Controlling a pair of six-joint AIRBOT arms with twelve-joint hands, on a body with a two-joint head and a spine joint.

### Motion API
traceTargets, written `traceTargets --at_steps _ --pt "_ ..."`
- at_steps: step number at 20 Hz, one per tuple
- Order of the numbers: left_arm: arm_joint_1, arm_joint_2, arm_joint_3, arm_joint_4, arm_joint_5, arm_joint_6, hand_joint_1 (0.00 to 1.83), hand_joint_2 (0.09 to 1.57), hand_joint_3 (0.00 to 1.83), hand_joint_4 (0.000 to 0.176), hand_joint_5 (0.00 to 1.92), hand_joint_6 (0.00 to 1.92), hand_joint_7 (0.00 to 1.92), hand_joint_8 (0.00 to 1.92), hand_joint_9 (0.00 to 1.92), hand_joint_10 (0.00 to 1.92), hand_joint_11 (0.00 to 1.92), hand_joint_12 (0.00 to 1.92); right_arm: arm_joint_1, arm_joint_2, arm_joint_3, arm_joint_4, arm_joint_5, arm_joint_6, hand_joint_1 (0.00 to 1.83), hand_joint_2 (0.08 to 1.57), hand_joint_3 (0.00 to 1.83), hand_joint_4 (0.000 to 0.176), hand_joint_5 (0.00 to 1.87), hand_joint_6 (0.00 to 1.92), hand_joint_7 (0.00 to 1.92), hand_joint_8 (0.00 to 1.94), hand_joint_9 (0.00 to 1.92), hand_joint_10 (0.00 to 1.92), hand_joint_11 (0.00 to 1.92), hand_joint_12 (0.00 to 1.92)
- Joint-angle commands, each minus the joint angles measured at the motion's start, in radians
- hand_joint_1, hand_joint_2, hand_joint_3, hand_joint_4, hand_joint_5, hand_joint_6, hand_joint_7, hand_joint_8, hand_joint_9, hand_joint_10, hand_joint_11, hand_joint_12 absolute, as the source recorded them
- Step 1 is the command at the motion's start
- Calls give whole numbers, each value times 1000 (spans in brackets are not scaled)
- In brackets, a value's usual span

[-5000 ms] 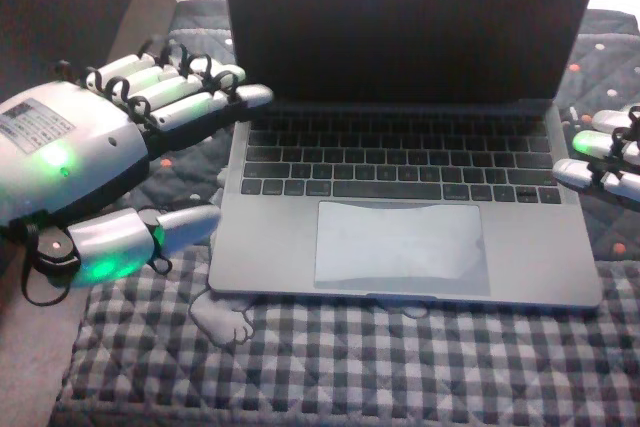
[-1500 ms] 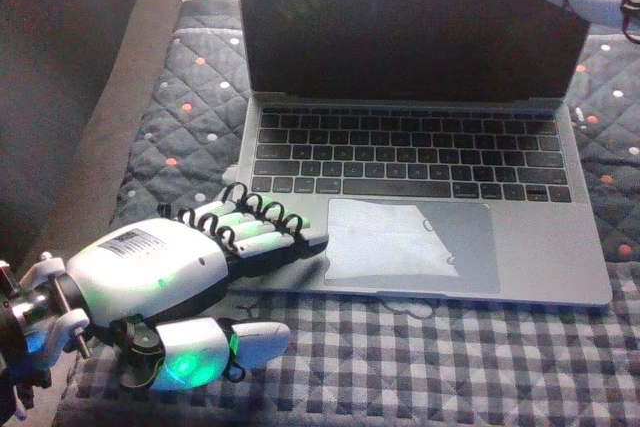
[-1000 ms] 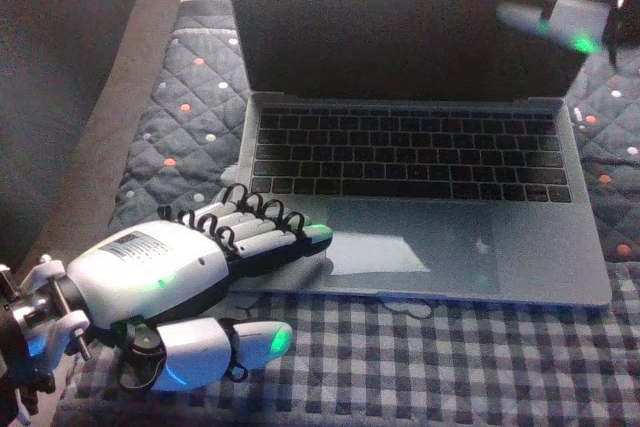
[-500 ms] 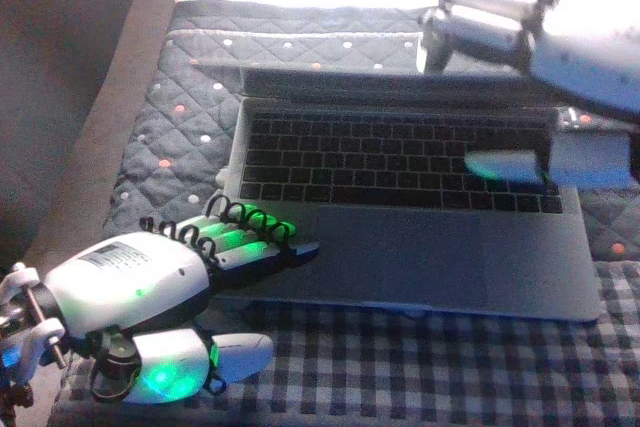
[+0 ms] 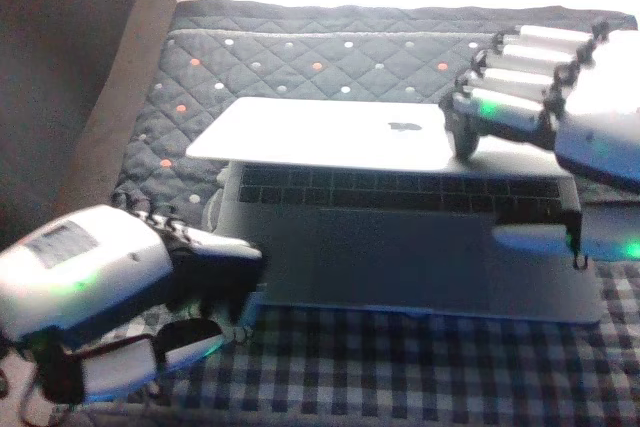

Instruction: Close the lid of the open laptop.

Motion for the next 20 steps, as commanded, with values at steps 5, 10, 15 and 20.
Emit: traceTargets --at_steps 5,10,15,20 --pt "35 85 -34 -54 -338 10 823 1344 0 114 610 1599 981 1846 1151 1921 1283 1921 -89 11 1 43 88 23 458 1267 0 0 0 1225 29 1406 6 1644 0 1921" --pt "32 84 -7 -174 -409 67 935 1476 5 8 340 1912 465 1785 345 1583 262 1896 -168 3 -4 41 51 50 418 1299 15 0 0 1516 61 1475 15 1710 22 1921" --pt "23 81 0 -205 -442 89 682 1486 0 17 200 290 366 124 331 311 8 1165 -174 6 -16 9 6 50 103 1492 9 0 0 848 120 901 24 1273 0 1792" --pt "16 75 8 -209 -446 89 629 1469 1 21 286 56 425 15 426 125 0 1251 -174 15 -21 8 2 50 272 1445 0 0 109 661 405 265 276 731 37 1614"
